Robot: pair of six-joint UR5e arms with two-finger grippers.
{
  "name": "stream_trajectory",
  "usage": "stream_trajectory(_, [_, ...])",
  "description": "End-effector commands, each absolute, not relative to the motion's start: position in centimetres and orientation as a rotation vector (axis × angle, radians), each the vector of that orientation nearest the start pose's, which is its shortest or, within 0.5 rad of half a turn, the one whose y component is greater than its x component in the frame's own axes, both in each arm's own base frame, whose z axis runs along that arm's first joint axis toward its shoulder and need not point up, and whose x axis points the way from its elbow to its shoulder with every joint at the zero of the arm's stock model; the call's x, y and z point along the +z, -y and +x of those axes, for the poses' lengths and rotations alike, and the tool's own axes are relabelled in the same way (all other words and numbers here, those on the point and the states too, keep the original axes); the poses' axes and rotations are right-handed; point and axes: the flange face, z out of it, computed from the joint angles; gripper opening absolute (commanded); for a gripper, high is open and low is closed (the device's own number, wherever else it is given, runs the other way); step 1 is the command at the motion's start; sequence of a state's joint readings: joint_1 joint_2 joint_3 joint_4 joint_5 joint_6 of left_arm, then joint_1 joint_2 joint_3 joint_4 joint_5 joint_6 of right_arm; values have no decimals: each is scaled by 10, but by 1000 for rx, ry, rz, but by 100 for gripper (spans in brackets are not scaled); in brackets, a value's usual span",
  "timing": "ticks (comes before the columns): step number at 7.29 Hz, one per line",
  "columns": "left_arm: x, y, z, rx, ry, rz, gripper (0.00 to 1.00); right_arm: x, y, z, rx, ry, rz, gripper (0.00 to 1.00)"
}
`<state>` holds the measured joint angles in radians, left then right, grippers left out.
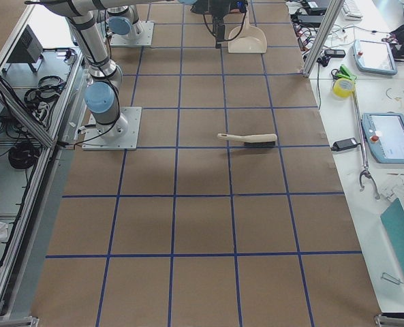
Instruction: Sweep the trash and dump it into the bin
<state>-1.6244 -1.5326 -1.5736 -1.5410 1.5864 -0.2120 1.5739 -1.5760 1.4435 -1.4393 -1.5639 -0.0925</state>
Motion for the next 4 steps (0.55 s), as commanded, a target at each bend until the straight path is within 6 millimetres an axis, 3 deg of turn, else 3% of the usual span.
stream_trajectory(1, [508,474,-158,-103,-3125,-250,100,540,486,135,-5,-3138,-154,100])
stream_trajectory(4, [507,474,-157,-101,-3123,-250,100,539,487,136,-3,-3126,-156,100])
